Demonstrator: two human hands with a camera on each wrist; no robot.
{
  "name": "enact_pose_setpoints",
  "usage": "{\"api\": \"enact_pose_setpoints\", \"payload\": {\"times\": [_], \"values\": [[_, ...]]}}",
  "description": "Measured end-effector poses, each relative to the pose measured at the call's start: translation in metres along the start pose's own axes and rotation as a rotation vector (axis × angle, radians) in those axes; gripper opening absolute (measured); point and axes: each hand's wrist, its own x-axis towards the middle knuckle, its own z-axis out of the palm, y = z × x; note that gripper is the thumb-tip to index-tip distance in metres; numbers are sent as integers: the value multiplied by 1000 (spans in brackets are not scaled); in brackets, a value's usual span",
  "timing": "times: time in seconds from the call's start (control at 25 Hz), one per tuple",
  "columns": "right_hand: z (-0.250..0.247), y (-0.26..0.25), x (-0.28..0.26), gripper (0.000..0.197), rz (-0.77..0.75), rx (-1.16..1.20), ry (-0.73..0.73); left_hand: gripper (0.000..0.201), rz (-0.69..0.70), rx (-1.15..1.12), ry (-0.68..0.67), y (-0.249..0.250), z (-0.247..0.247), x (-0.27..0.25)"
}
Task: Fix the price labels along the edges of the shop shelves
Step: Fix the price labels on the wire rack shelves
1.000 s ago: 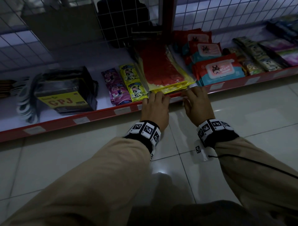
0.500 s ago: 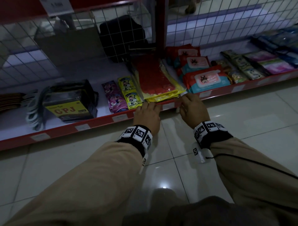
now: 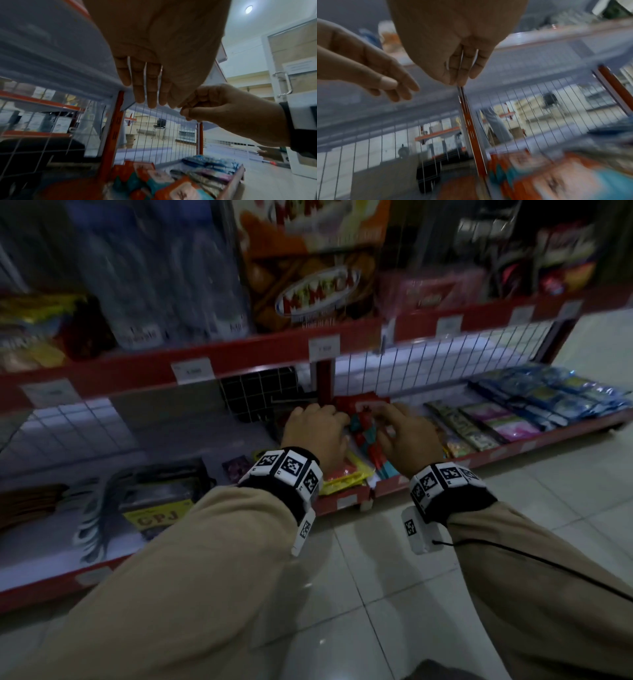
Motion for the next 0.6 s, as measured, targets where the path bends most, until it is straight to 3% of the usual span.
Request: {"api": "enact_pose_setpoints", "payload": {"times": [0.2,0.48,0.6], "values": [[-56,-36,51,19,-109,-46,67,35,70,-69,159,-15,-70,25],[-91,-57,75,13,27,-143,94,35,146,-101,214,-33,-111,34],[-98,-56,72,11,114,-211,36,35,159,-118,199,-39,-112,30]]}}
